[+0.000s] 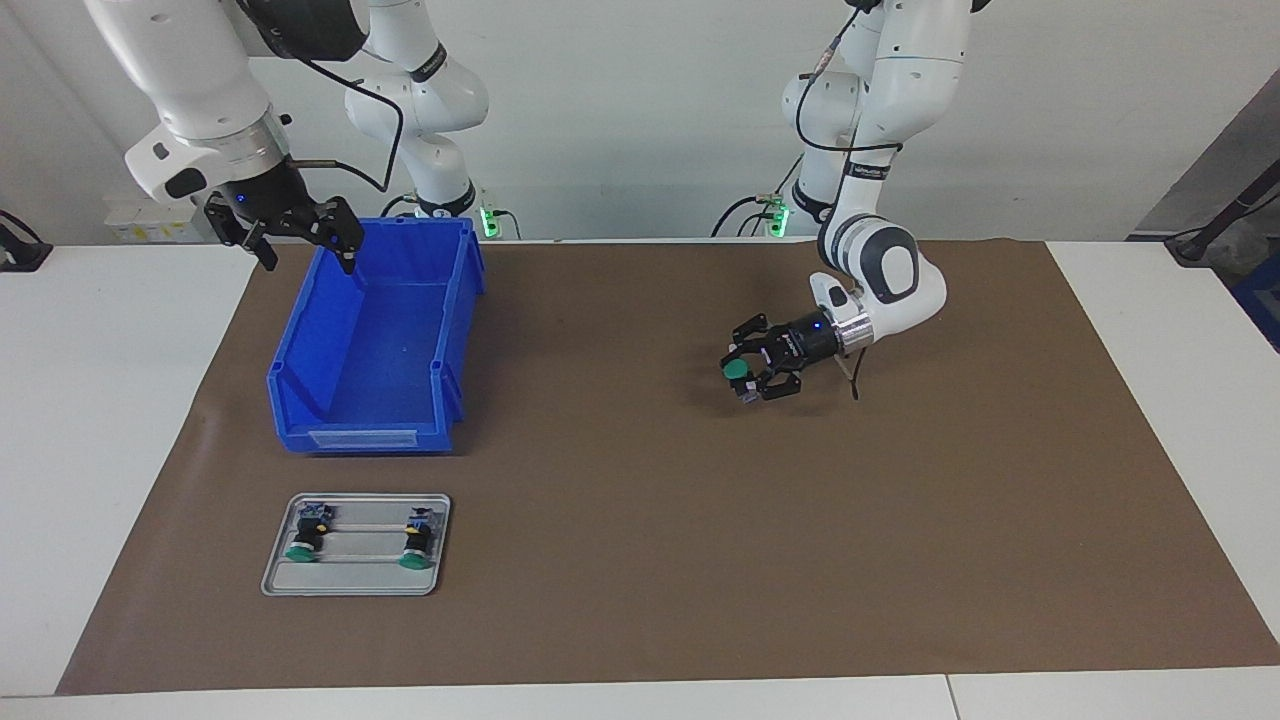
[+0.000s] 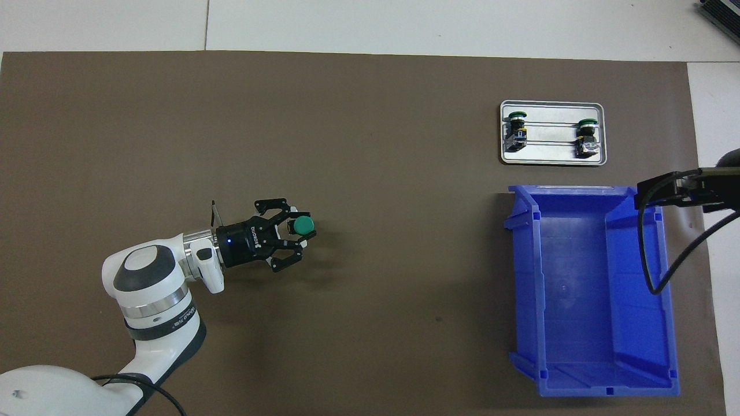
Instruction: Place and press button with both arms
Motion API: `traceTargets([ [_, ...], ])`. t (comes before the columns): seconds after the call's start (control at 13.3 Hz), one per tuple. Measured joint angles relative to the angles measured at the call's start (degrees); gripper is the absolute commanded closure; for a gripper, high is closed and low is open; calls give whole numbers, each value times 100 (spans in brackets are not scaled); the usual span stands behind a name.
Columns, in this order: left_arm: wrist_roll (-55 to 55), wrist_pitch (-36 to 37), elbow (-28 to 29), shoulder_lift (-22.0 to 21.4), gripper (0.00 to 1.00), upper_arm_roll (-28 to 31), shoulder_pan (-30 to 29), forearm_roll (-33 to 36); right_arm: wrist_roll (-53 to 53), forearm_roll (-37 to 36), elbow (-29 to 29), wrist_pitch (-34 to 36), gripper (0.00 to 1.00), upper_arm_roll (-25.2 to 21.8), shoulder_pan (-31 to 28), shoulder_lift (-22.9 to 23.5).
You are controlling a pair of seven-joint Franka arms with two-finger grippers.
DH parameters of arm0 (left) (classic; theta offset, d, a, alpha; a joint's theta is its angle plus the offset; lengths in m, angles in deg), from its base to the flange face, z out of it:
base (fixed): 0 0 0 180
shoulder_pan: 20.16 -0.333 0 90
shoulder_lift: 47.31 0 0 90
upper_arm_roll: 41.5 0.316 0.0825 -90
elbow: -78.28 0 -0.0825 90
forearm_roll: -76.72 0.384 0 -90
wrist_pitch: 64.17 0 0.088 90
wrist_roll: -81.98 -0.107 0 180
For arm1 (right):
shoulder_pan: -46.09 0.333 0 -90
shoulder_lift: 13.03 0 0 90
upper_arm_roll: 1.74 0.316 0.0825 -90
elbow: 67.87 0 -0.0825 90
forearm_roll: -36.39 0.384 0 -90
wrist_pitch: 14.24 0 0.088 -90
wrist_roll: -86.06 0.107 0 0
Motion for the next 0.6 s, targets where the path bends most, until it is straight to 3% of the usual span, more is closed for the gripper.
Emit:
traceTargets([
  [0.3, -146, 33, 5, 135, 85, 5, 24, -178, 0, 0, 0, 0, 0, 0, 0, 0],
  [0.6, -962, 1107, 0, 806, 84, 66, -43, -558, 0, 0, 0, 0, 0, 0, 0, 0],
])
